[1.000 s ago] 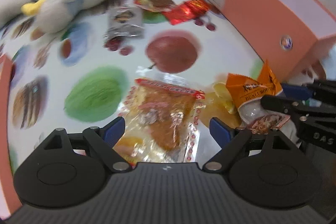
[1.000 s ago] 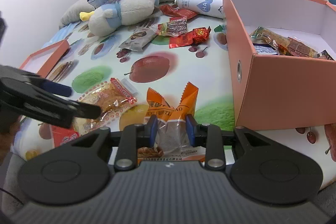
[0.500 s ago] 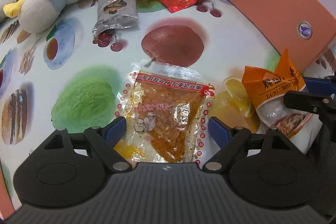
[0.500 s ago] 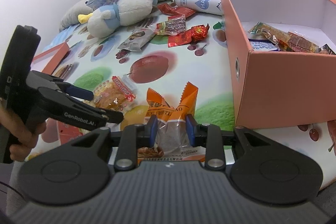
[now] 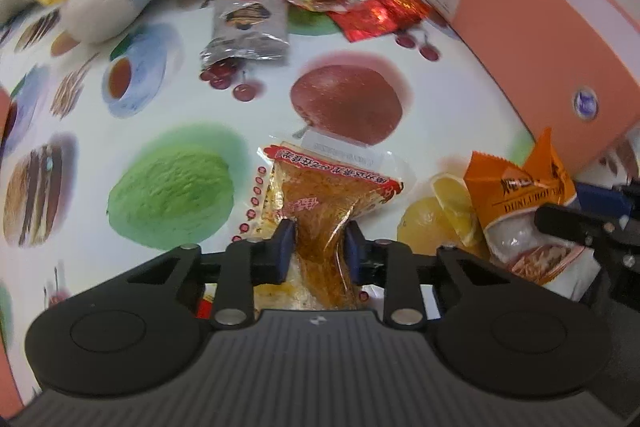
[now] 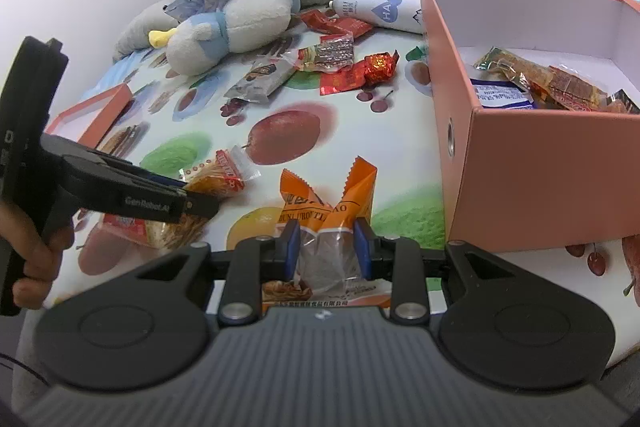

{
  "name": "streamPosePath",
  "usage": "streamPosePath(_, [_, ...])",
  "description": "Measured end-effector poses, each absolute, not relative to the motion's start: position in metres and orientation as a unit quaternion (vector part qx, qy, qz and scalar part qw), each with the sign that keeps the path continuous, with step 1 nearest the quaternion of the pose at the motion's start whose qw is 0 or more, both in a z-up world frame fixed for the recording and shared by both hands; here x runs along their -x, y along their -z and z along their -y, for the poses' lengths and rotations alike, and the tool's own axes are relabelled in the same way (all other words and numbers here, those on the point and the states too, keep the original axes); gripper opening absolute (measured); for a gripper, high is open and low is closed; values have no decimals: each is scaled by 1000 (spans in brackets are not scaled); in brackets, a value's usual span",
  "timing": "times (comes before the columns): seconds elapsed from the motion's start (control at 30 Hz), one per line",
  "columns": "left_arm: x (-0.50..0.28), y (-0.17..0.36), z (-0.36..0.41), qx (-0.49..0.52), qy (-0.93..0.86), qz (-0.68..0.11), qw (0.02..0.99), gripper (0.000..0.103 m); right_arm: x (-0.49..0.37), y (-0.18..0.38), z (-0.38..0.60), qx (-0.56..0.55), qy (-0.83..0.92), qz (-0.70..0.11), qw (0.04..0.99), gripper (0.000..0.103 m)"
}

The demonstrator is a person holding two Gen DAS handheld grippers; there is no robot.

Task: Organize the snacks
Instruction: 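Carry the pastry bag and orange-wrapped pastry over the pink box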

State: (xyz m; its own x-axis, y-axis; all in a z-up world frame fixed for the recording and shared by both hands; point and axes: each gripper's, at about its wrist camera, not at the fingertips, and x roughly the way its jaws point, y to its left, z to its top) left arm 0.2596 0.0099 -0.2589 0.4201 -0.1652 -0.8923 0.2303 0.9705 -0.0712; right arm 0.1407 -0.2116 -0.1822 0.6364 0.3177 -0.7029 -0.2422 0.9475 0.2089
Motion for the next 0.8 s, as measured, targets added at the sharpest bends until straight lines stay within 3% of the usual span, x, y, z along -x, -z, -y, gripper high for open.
streamPosePath(0.8, [-221,187,-22,131,30,-467,874,27,-147,141,204,-12,-174,-370,912,32])
